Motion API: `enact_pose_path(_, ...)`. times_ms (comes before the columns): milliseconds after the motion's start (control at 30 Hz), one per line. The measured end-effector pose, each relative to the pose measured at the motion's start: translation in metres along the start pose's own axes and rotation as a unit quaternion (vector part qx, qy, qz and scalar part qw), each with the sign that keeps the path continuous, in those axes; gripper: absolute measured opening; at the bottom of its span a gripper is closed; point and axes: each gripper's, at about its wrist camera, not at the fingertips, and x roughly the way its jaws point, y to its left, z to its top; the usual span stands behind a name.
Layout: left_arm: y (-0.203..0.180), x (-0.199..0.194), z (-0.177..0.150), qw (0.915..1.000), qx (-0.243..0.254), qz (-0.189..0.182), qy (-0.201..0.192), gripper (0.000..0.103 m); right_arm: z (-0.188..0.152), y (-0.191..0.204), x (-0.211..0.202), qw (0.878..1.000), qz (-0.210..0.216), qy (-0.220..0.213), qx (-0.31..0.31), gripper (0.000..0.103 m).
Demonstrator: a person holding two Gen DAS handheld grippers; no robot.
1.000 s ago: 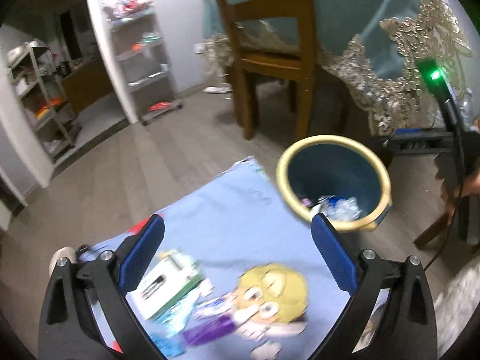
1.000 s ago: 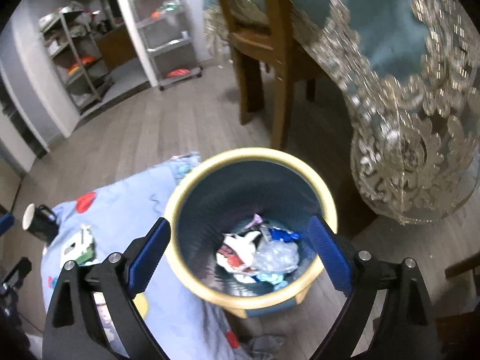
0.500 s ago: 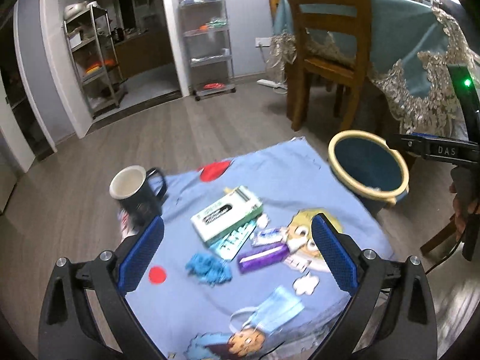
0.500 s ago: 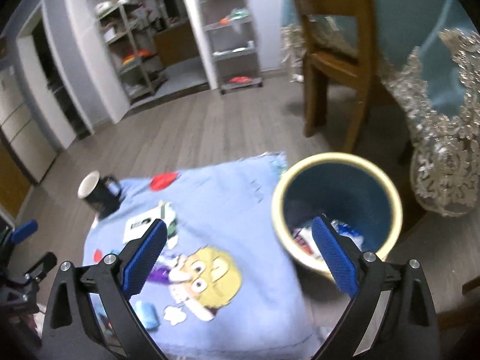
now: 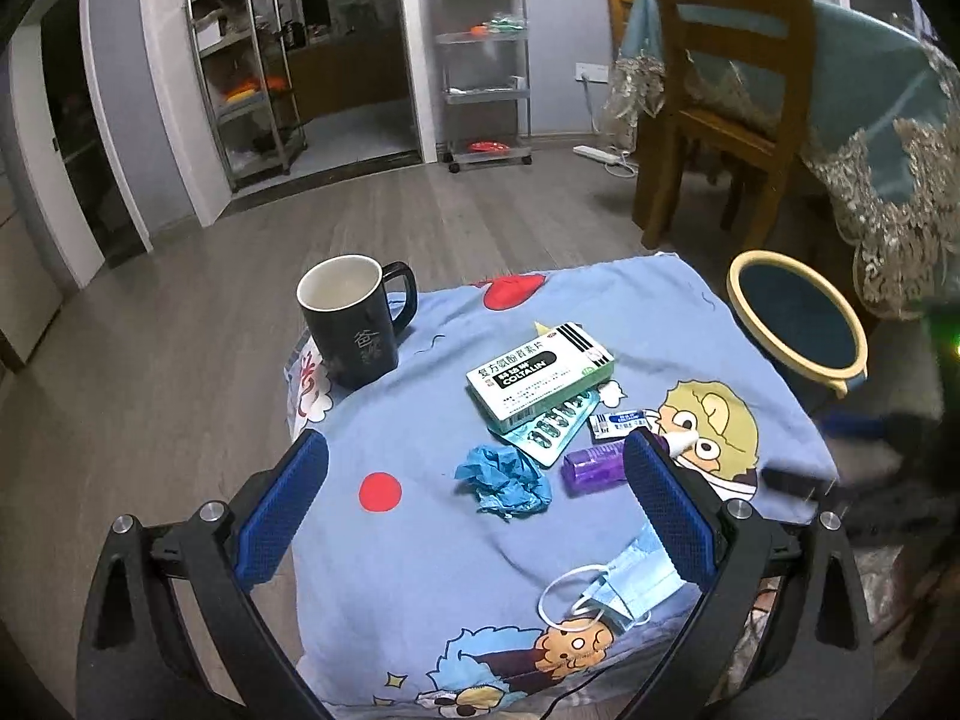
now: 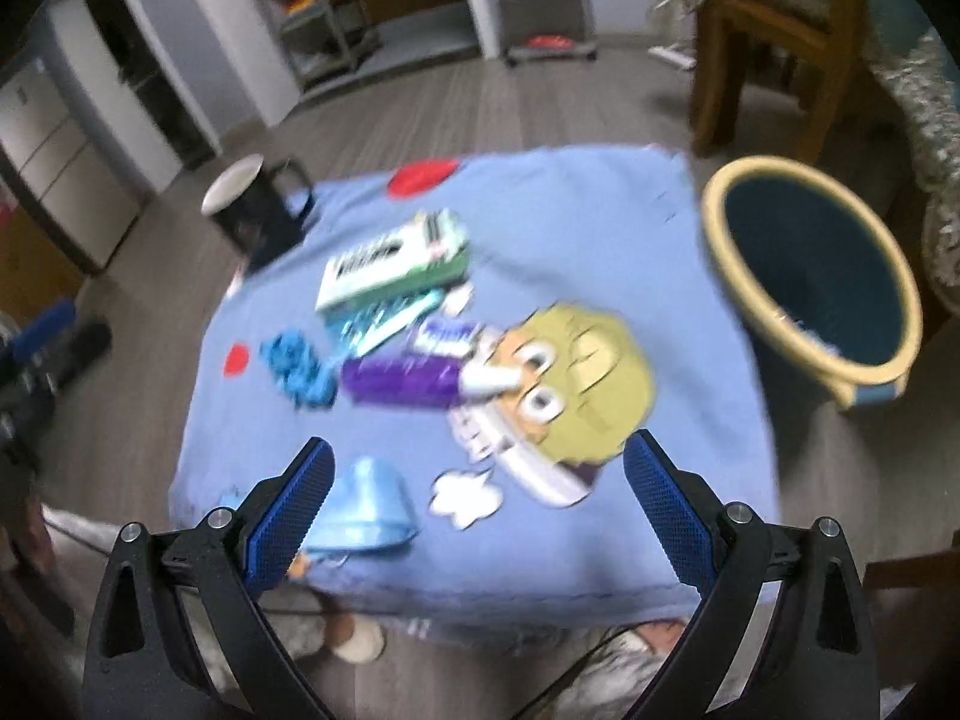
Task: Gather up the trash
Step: 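Grasp the blue face mask with the right gripper while the left grasps the crumpled blue glove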
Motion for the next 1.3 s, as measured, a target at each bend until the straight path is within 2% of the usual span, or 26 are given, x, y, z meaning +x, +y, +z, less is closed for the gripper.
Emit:
enact_pose_path(133,0.001,0.005,-0.002,0.9999,0.009,0.008,0.004,0.097,-0.009,0.019,0.024,0.999,0.008,0.030,-0.027,0.093)
enact_pose_path(200,0.003,0.009,-0.002,0.9999,0.004,0.010,0.009,0.097,-0.012,0.030,0.036,0.998,0.019,0.041,-0.040,0.085)
enact_pose_path(267,0.008,0.016,-0.002,0.9997,-0.007,0.014,0.019,0.097,-0.016,0.040,0.047,0.996,0.024,0.058,-0.058,0.068)
enact_pose_path(300,0.010,0.020,-0.003,0.9995,-0.013,0.016,0.024,0.097,-0.019,0.045,0.054,0.995,0.024,0.068,-0.070,0.064)
enact_pose_path(333,0.012,0.022,-0.003,0.9993,-0.017,0.017,0.028,0.097,-0.022,0.048,0.058,0.994,0.024,0.076,-0.078,0.053)
enact_pose_path(367,0.015,0.026,-0.003,0.9990,-0.023,0.017,0.033,0.097,-0.024,0.051,0.063,0.992,0.026,0.086,-0.084,0.034)
enact_pose_path(400,0.017,0.029,-0.003,0.9987,-0.030,0.017,0.038,0.097,-0.026,0.053,0.068,0.991,0.031,0.098,-0.087,0.026)
enact_pose_path(467,0.020,0.034,-0.003,0.9980,-0.042,0.013,0.046,0.097,-0.026,0.053,0.069,0.990,0.030,0.101,-0.089,0.019)
enact_pose_path(633,0.023,0.043,0.000,0.9968,-0.060,0.010,0.052,0.097,-0.006,0.040,0.048,0.995,0.039,0.069,-0.064,0.017)
enact_pose_path(833,0.011,0.064,0.003,0.9968,-0.048,0.009,0.063,0.097,0.042,0.001,0.009,0.998,0.010,0.030,-0.053,0.017)
enact_pose_path(900,0.005,0.075,0.002,0.9966,-0.042,0.004,0.071,0.097,0.057,-0.013,-0.002,0.998,-0.014,0.012,-0.064,0.017)
enact_pose_path(1000,-0.002,0.091,-0.001,0.9961,-0.037,-0.001,0.080,0.097,0.066,-0.029,-0.005,0.997,-0.039,-0.007,-0.066,0.017)
enact_pose_path(1133,-0.009,0.114,-0.008,0.9942,-0.036,-0.005,0.101,0.097,0.071,-0.045,0.006,0.999,-0.036,-0.017,-0.028,0.017)
enact_pose_path(1300,-0.014,0.135,-0.015,0.9928,-0.032,-0.005,0.115,0.097,0.076,-0.048,0.004,0.998,-0.050,-0.034,-0.034,0.017)
